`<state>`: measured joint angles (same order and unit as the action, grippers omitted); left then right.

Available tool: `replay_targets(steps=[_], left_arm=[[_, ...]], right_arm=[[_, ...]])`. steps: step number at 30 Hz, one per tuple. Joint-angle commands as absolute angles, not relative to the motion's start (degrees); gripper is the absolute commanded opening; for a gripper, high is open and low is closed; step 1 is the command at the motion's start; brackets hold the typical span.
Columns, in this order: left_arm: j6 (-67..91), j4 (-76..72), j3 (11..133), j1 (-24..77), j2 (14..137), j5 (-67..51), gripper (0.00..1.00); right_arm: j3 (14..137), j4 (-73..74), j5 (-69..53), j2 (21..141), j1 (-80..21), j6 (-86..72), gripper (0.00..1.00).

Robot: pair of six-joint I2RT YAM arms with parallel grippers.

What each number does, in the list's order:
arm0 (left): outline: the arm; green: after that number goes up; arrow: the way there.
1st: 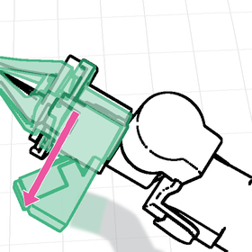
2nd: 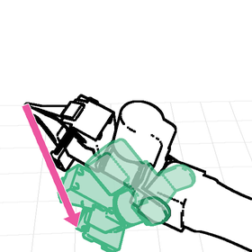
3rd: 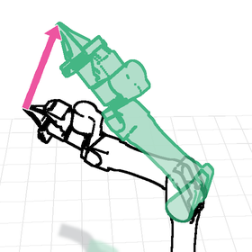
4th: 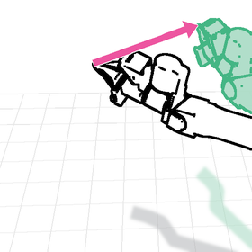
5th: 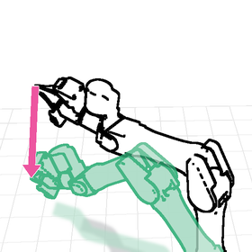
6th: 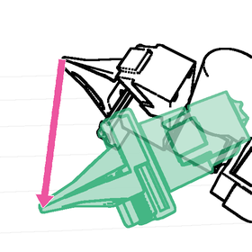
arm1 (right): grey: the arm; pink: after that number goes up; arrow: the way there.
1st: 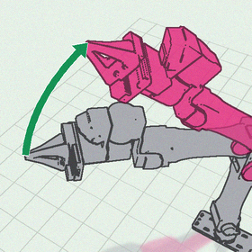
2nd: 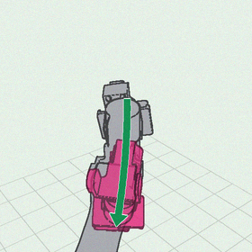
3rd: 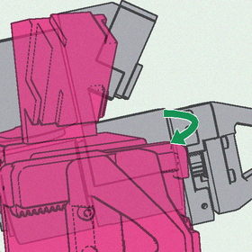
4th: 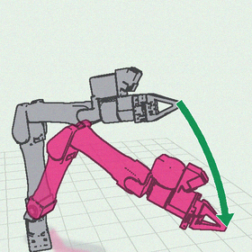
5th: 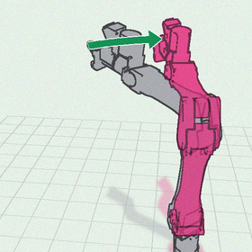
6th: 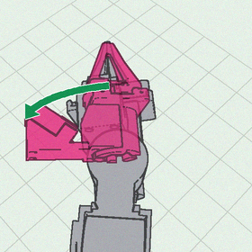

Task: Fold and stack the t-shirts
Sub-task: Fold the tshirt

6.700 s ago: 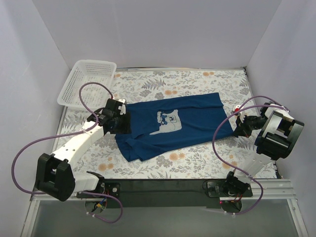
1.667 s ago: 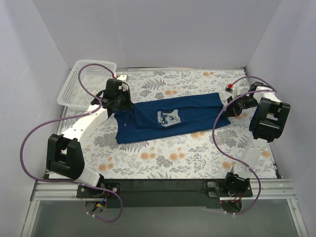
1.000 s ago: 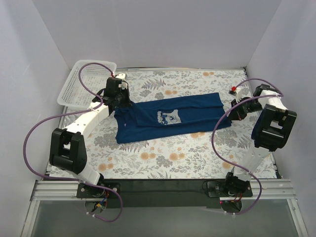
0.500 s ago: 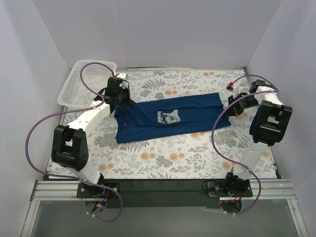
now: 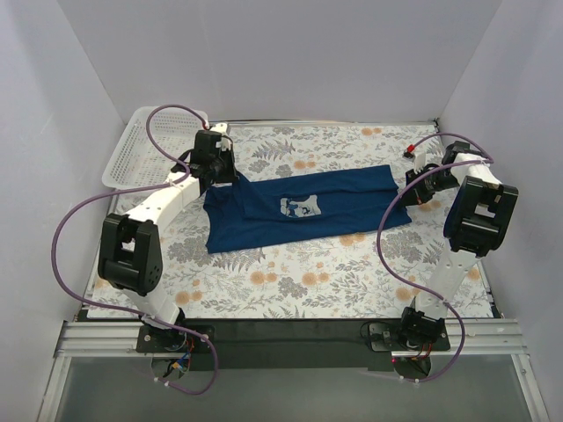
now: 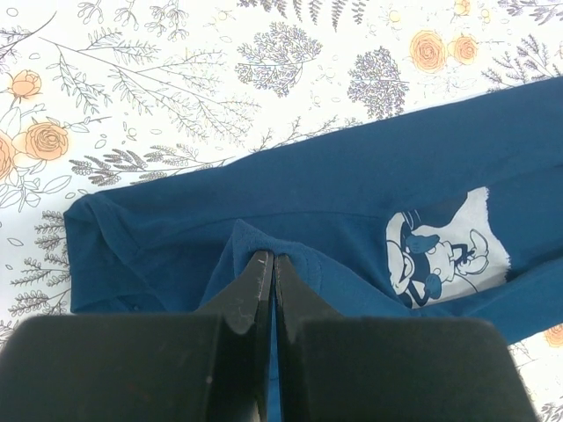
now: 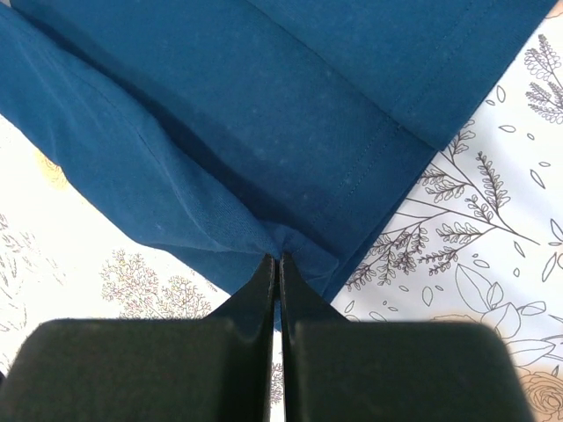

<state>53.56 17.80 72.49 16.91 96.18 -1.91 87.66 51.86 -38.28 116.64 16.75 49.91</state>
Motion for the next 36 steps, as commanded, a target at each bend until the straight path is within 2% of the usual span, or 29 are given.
replay_targets(steps=[1, 36], left_arm=[[53.2, 16.5, 75.0, 16.4, 96.5, -1.3, 0.00], [53.3, 17.0, 79.8, 16.3, 107.0, -4.0, 0.00]], right_arm=[[89.5, 50.4, -38.6, 116.6, 16.9, 48.5, 0.01], [86.6, 47.9, -36.7, 115.1, 16.8, 46.8, 0.01]])
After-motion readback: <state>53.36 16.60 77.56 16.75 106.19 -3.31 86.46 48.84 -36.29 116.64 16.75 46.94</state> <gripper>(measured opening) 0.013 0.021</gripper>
